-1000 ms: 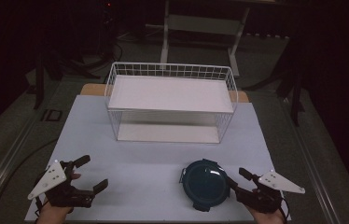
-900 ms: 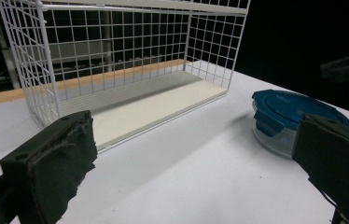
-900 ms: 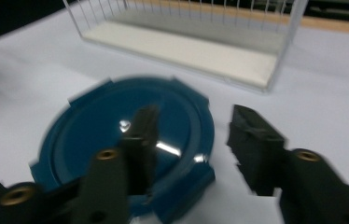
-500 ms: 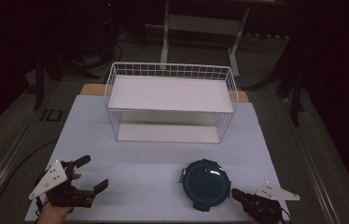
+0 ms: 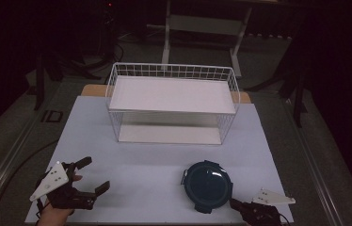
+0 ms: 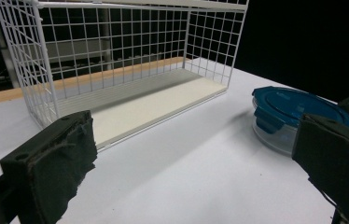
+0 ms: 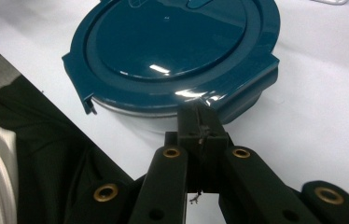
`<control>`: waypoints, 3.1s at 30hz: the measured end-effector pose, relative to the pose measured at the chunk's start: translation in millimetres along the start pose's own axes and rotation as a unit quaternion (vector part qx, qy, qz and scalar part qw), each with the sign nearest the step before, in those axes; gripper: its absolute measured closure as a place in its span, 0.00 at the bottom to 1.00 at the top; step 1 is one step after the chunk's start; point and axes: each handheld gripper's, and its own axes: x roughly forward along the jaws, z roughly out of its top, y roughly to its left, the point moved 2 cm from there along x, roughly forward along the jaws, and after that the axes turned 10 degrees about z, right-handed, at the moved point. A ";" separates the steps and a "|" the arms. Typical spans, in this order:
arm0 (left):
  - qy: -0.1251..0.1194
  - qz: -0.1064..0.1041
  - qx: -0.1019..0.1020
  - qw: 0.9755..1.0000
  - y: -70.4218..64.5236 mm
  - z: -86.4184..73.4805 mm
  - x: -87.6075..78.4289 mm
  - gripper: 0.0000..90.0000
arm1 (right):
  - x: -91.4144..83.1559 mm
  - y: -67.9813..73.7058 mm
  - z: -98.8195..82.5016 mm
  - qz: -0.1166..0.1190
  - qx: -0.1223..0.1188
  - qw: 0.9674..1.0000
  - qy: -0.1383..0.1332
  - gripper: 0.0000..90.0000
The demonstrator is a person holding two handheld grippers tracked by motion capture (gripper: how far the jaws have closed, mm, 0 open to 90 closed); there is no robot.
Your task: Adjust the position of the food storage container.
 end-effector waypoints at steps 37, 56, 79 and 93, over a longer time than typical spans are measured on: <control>0.001 -0.004 -0.004 1.000 -0.1 -0.4 1.0 0.00 | 0.2 -40.0 29.1 -0.048 0.010 0.998 -0.042 1.00; 0.007 -0.009 -0.003 1.000 -2.1 -1.1 3.6 0.00 | 21.8 -42.1 32.4 -0.024 0.009 0.999 -0.023 1.00; 0.014 -0.013 -0.005 1.000 -2.9 -2.5 5.4 0.00 | 57.3 -17.3 55.5 0.018 -0.025 0.999 -0.011 1.00; 0.019 -0.021 -0.008 1.000 -5.8 -1.4 5.7 0.00 | 34.6 -12.5 66.9 0.022 -0.033 0.996 -0.074 0.73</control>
